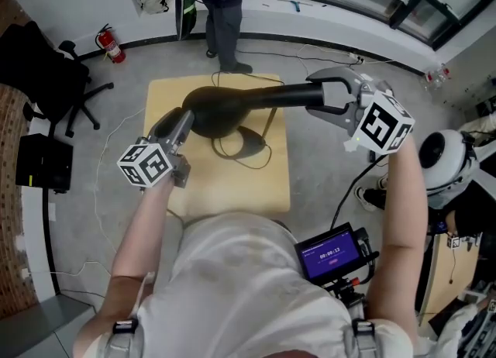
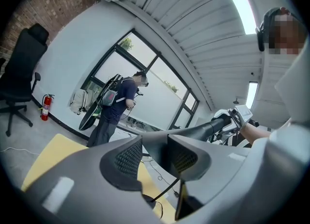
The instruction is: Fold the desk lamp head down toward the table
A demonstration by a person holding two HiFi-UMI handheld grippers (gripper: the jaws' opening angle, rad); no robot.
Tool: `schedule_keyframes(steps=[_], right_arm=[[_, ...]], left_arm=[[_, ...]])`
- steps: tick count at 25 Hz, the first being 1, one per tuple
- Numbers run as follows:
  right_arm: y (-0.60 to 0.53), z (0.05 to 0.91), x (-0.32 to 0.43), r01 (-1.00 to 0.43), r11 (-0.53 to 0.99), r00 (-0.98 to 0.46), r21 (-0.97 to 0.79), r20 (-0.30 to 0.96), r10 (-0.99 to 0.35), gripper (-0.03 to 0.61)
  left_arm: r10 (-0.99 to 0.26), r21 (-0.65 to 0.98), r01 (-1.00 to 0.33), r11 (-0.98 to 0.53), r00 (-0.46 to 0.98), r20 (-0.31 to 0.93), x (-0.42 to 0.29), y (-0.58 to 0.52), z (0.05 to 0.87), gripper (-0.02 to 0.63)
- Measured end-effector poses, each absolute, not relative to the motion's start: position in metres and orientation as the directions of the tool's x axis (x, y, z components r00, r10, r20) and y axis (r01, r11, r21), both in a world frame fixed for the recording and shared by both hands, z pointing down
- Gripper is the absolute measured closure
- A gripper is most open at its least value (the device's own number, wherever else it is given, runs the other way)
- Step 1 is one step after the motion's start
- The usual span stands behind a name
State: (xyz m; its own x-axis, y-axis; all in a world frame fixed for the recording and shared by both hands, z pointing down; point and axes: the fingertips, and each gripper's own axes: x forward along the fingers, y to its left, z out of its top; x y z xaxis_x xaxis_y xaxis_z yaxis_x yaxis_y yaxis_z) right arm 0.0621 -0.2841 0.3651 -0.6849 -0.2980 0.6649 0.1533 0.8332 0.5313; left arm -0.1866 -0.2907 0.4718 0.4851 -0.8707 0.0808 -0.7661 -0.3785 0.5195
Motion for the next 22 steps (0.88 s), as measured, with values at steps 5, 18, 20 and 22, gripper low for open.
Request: schedule_keyframes(steps=[5, 18, 20, 22], right_arm=[[-0.288, 0.363, 0.057, 0.175, 0.83, -0.66, 0.529, 0.689, -0.3, 0.344], [-0.29, 0.357, 0.056, 0.214, 0.827, -0.617, 0.52, 0.728, -0.298, 0.342], [-0.29, 0.356, 0.055, 0.222, 0.825, -0.615, 0.52, 0.731, -0.295, 0.342], [-0.292, 0.354, 0.055, 0.228, 0.823, -0.608, 0.52, 0.736, -0.297, 0.341]], left_arm=[[-0.857, 0.541, -0.747, -0.387, 0.508, 0.089, -0.182, -0.296, 0.485, 0.459], [-0.817, 0.53, -0.735, -0.424, 0.562, 0.125, -0.164, -0.301, 0.504, 0.459], [-0.798, 0.509, -0.728, -0.46, 0.59, 0.122, -0.154, -0.299, 0.504, 0.522], [-0.782, 0.483, -0.726, -0.489, 0.61, 0.127, -0.144, -0.299, 0.503, 0.588]])
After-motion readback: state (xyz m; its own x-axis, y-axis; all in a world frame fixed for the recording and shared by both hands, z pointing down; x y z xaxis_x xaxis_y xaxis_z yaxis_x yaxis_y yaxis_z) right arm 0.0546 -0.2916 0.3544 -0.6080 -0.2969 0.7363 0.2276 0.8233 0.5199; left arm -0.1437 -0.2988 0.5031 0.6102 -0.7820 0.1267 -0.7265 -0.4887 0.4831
